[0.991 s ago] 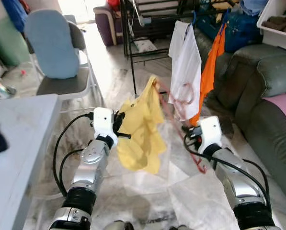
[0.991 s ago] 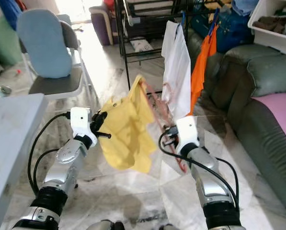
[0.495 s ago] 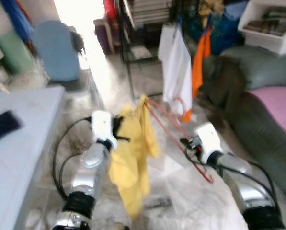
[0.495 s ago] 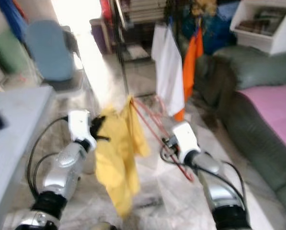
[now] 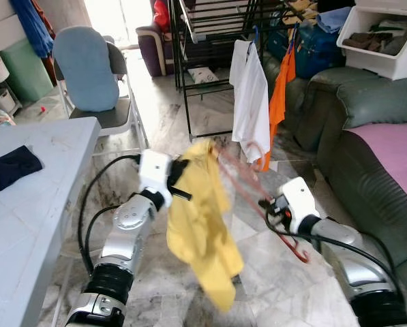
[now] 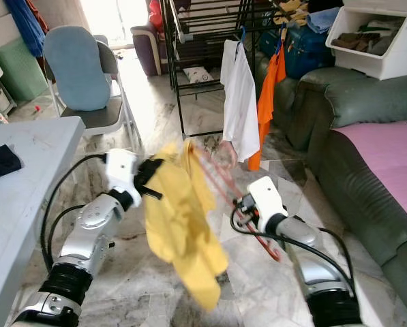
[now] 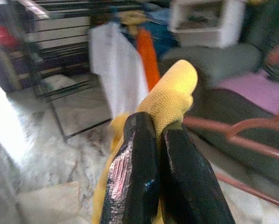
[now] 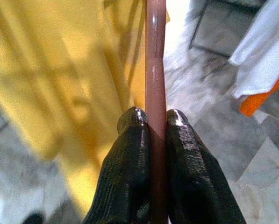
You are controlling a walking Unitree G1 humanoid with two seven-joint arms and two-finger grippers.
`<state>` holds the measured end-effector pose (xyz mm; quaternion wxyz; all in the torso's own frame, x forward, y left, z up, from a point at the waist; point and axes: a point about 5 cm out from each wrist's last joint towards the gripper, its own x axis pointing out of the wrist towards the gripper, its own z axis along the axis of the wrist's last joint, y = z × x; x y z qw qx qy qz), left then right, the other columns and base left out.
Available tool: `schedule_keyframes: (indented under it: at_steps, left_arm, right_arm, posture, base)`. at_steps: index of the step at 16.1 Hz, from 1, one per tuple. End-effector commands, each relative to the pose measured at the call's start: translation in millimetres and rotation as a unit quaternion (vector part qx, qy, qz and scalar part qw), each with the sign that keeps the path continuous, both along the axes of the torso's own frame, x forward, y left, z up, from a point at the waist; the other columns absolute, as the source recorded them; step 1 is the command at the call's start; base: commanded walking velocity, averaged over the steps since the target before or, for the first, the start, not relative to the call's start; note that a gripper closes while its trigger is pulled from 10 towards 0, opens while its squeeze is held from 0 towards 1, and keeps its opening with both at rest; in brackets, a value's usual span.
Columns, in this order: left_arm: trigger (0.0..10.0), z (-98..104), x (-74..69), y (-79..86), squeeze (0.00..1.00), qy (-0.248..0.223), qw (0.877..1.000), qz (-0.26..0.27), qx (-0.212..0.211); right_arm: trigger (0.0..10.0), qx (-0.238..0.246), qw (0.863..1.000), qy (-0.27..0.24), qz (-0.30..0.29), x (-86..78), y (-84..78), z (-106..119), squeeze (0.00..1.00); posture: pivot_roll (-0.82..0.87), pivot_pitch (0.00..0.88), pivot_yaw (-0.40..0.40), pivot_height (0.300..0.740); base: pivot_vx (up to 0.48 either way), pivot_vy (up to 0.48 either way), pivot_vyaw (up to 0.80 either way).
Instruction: Hang hanger
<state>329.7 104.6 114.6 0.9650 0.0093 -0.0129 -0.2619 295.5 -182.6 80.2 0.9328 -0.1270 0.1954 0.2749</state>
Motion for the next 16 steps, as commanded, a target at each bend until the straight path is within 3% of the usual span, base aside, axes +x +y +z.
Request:
schedule_keyframes:
  at_steps: [1, 2, 3, 4, 5, 8, 9, 10, 13, 16]
  left_arm:
    - [10.0, 20.5, 4.1, -2.8, 0.00, -0.058, 0.996, -0.043, 0.043]
    - [10.0, 25.8, 3.8, -8.0, 0.00, -0.089, 0.985, -0.104, 0.103]
    - [10.0, 29.8, 13.3, -7.1, 0.00, -0.106, 0.969, -0.125, 0.183]
    - [10.0, 38.1, 29.4, -1.8, 0.00, -0.124, 0.952, -0.105, 0.259]
    - [10.0, 48.8, 42.8, 4.6, 0.00, -0.145, 0.938, -0.067, 0.308]
    - [10.0, 72.3, 63.8, 21.5, 0.00, -0.162, 0.927, 0.032, 0.338]
    - [10.0, 81.7, 69.6, 29.3, 0.00, -0.172, 0.915, 0.066, 0.358]
    - [10.0, 86.3, 71.9, 30.7, 0.00, -0.179, 0.910, 0.067, 0.367]
    - [10.0, 82.7, 69.6, 18.4, 0.00, -0.205, 0.895, 0.003, 0.395]
    - [10.0, 64.0, 55.1, 1.9, 0.00, -0.251, 0.850, -0.106, 0.451]
  right_arm:
    - [10.0, -0.019, 0.999, 0.007, 0.039, -3.0, 2.6, 2.9, 0.00]
    - [10.0, -0.049, 0.996, 0.021, 0.075, -8.2, -3.2, 2.1, 0.00]
    - [10.0, -0.069, 0.990, 0.032, 0.118, -13.5, -9.4, 5.5, 0.00]
    - [10.0, -0.091, 0.979, 0.038, 0.177, -21.2, -14.6, 11.9, 0.00]
    - [10.0, -0.110, 0.969, 0.057, 0.216, -28.7, -21.2, 15.6, 0.00]
    - [10.0, -0.137, 0.944, 0.114, 0.277, -48.7, -39.0, 20.8, 0.00]
    - [10.0, -0.136, 0.945, 0.120, 0.273, -51.3, -48.9, 25.5, 0.00]
    - [10.0, -0.136, 0.951, 0.114, 0.255, -48.4, -57.7, 30.7, 0.00]
    - [10.0, -0.144, 0.970, 0.053, 0.191, -30.8, -74.8, 52.3, 0.00]
    - [10.0, -0.096, 0.976, 0.012, 0.194, -21.2, -64.3, 69.0, 0.00]
  posture:
    - [-0.13, 0.000, 0.057, 0.740]
    - [-0.12, 0.000, 0.052, 0.740]
    - [-0.12, 0.000, 0.057, 0.740]
    - [-0.12, 0.000, 0.065, 0.740]
    - [-0.13, 0.000, 0.071, 0.740]
    - [-0.14, 0.000, 0.081, 0.740]
    - [-0.15, 0.000, 0.088, 0.740]
    - [-0.15, 0.000, 0.088, 0.740]
    - [-0.16, 0.000, 0.102, 0.740]
    - [-0.15, 0.000, 0.095, 0.740]
  base:
    - [0.000, 0.000, 0.00]
    - [0.000, 0.000, 0.00]
    - [0.000, 0.000, 0.00]
    - [0.000, 0.000, 0.00]
    - [0.000, 0.000, 0.00]
    - [0.000, 0.000, 0.00]
    - [0.000, 0.000, 0.00]
    - [0.000, 0.000, 0.00]
    - [0.000, 0.000, 0.00]
    - [0.000, 0.000, 0.00]
